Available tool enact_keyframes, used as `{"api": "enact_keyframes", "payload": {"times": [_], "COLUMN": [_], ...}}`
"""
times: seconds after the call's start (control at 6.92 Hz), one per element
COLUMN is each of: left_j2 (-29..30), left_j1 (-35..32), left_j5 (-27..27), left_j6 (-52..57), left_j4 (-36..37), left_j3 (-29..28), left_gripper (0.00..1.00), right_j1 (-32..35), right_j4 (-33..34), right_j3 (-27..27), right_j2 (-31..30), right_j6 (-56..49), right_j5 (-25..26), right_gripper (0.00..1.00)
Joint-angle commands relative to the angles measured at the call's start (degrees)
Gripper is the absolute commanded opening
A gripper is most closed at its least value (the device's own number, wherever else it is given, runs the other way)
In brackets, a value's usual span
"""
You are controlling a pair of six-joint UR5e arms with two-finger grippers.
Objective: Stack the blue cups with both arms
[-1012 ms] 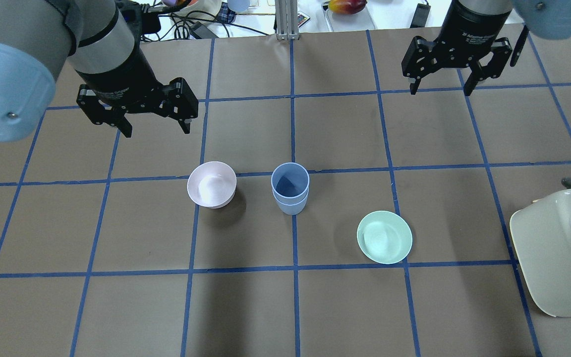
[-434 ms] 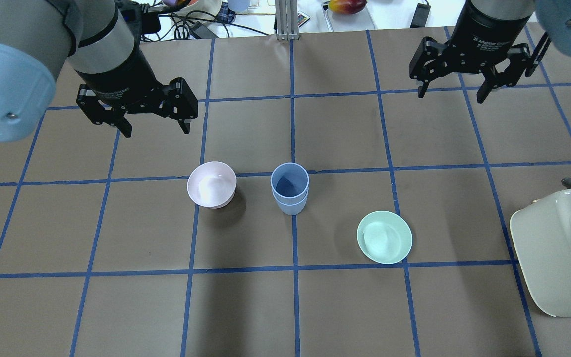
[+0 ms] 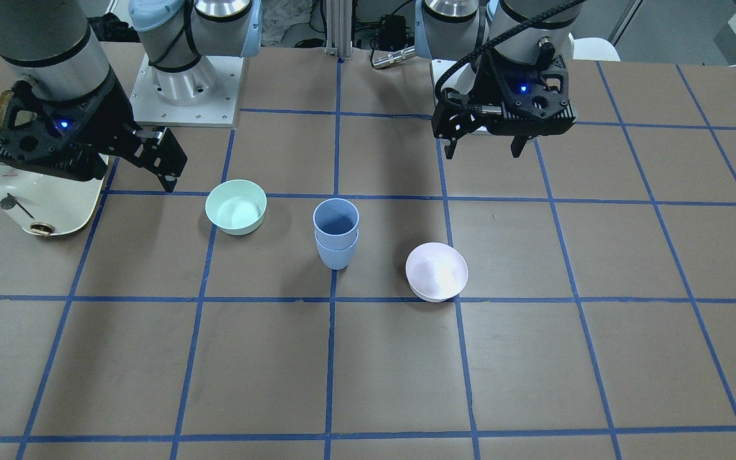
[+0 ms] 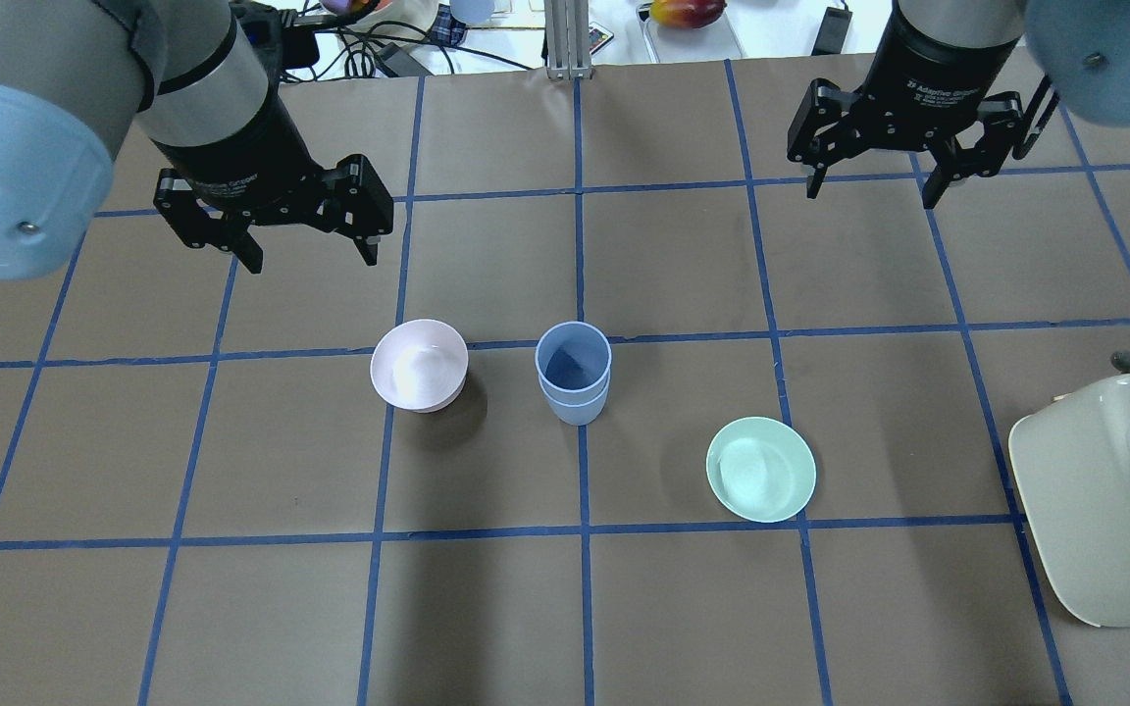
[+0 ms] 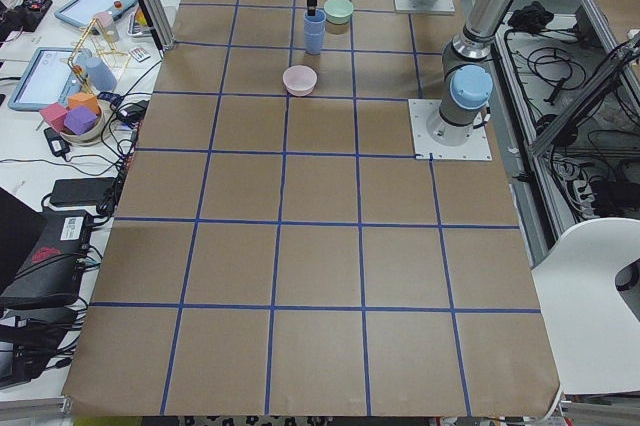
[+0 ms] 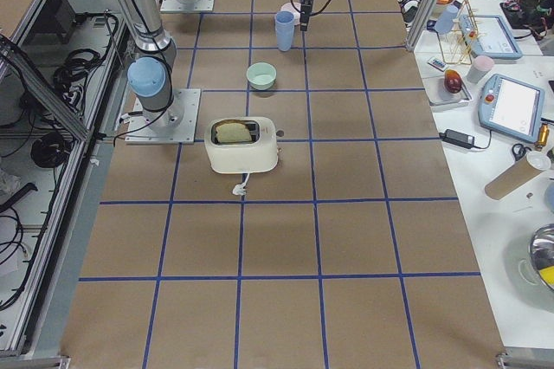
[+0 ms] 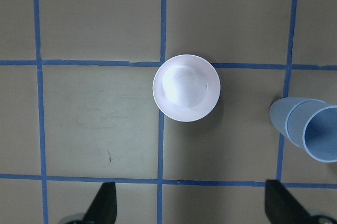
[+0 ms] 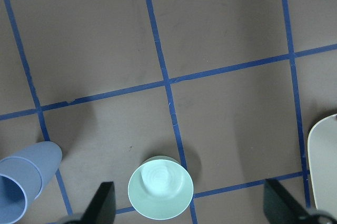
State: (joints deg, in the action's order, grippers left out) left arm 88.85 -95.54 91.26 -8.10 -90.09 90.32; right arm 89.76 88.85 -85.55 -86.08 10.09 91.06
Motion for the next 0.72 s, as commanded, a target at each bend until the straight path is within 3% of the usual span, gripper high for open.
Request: {"api": "enact_keyframes", "payload": {"times": [0.0,0.58], "left_j2": [0.71,1.33], "left_j1": [-0.17,-0.44], "left_j5": [-0.21,-0.38], "left_j6": [-0.51,-2.44], "left_j4": [0.17,0.44], "left_j3": [0.12,0.21], "left_gripper": [1.0,1.0], "right_j1": [-0.02,-0.02], "right_j4": [0.19,0.27], "right_j3": [-0.23,-0.32], "right_j2": [-0.14,0.04], "right_j6": [-4.87,-5.7], "right_j5": [0.08,-0.27], "right_gripper": [1.0,1.0]}}
